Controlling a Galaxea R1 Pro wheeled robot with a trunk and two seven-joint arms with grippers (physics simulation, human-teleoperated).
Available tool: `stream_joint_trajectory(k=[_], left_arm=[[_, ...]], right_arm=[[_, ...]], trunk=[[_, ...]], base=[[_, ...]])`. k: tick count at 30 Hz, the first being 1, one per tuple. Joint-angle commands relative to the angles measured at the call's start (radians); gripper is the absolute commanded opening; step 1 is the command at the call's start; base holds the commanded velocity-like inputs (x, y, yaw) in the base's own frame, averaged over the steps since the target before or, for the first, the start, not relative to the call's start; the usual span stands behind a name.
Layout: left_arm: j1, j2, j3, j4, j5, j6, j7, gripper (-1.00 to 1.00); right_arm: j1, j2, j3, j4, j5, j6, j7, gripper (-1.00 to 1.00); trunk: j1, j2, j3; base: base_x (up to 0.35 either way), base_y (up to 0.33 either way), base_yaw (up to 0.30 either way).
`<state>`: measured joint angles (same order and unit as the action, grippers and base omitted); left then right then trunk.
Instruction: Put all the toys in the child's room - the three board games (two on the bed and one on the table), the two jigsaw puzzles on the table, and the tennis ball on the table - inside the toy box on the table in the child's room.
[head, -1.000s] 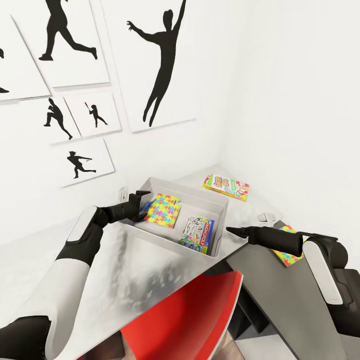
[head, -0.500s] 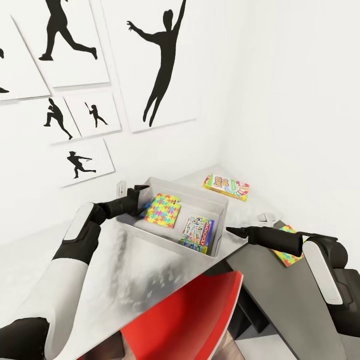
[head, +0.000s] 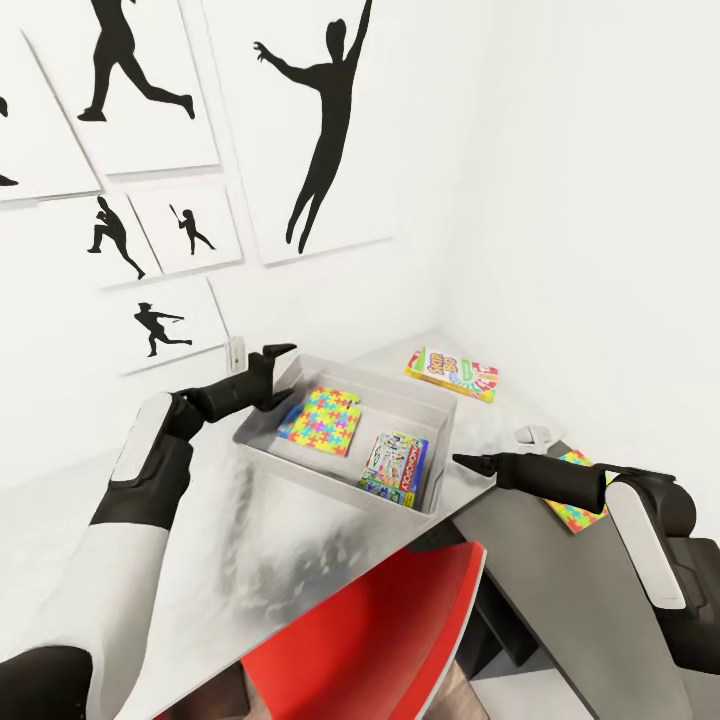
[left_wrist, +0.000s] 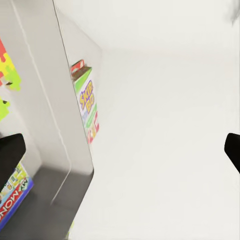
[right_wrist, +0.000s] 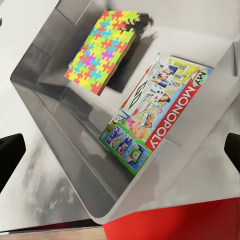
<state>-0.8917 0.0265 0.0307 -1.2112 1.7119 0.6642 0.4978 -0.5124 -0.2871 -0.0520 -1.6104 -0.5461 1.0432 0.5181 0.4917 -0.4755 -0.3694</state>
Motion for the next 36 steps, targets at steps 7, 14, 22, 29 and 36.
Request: stream_joint_trajectory(k=[7, 14, 22, 29, 36], left_arm=[[0.026, -0.005, -0.051, -0.110, 0.009, 0.009, 0.009, 1.00], [0.053, -0.006, -0.148, -0.206, 0.000, 0.012, 0.010, 1.00], [0.095, 0.000, -0.276, -0.303, -0.020, 0.011, 0.006, 1.00], [0.148, 0.003, -0.317, -0.337, -0.042, 0.012, -0.008, 1.00], [0.196, 0.004, -0.328, -0.348, -0.053, 0.013, -0.025, 1.00]], right_arm=[[0.014, -0.001, -0.005, 0.000, 0.008, 0.004, 0.012, 1.00], [0.035, -0.002, -0.018, 0.000, 0.008, 0.001, 0.027, 1.00], [0.050, -0.003, -0.058, 0.000, 0.008, -0.069, 0.098, 1.00], [0.065, -0.003, -0.087, 0.000, 0.008, -0.090, 0.131, 1.00], [0.072, -0.003, -0.106, 0.000, 0.008, -0.098, 0.141, 1.00]], trunk=[[0.000, -0.002, -0.002], [0.000, -0.002, -0.002], [0.000, -0.002, -0.002], [0.000, -0.002, -0.002], [0.000, -0.002, -0.002]], base=[[0.000, 0.000, 0.000], [0.000, 0.000, 0.000], [0.000, 0.000, 0.000], [0.000, 0.000, 0.000], [0.000, 0.000, 0.000]])
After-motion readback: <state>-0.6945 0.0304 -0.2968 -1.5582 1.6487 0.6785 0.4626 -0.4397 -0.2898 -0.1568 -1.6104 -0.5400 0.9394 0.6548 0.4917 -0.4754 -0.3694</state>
